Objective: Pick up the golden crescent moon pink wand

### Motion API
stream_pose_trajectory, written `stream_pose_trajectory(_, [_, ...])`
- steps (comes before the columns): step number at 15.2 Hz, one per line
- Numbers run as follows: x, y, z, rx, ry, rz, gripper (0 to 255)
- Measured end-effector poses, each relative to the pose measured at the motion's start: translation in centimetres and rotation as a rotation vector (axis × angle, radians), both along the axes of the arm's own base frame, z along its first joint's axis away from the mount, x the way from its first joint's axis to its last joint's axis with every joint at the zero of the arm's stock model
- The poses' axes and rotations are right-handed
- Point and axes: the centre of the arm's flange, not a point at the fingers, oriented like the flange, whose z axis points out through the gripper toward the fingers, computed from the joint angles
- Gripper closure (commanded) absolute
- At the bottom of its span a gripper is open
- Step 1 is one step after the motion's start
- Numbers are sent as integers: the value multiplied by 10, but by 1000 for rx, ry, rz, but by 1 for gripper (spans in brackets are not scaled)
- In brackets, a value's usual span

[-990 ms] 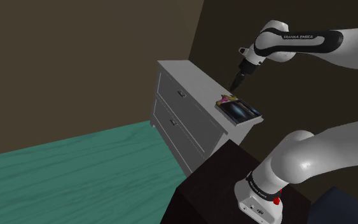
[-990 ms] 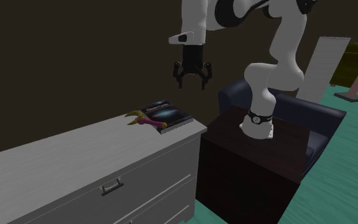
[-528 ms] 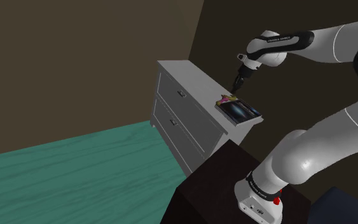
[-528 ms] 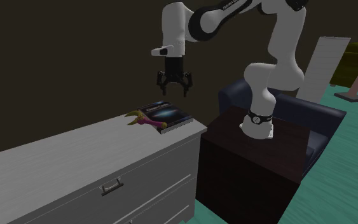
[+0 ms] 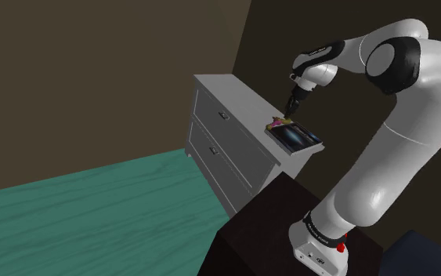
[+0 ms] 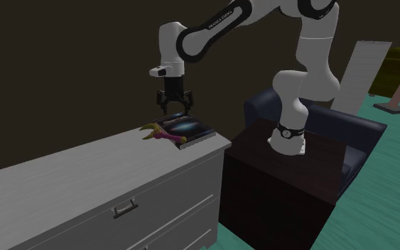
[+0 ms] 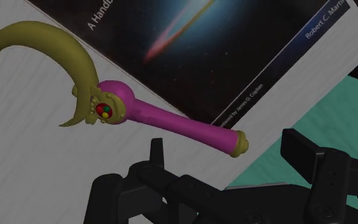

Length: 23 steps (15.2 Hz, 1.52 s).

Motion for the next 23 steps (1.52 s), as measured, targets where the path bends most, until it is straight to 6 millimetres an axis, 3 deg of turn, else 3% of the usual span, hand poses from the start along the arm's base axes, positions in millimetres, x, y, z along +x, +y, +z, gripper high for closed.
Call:
stream_pose_trajectory(9, [39,-89,-60,-16,14,94,0])
stream_pose_trajectory(17, [41,-96,-101,-16,14,102,0])
stream_pose_trajectory(18, [41,-95,-102,-16,15,102,255])
stream_pose_trajectory(23, [41,-95,-102,-19,12,102,255])
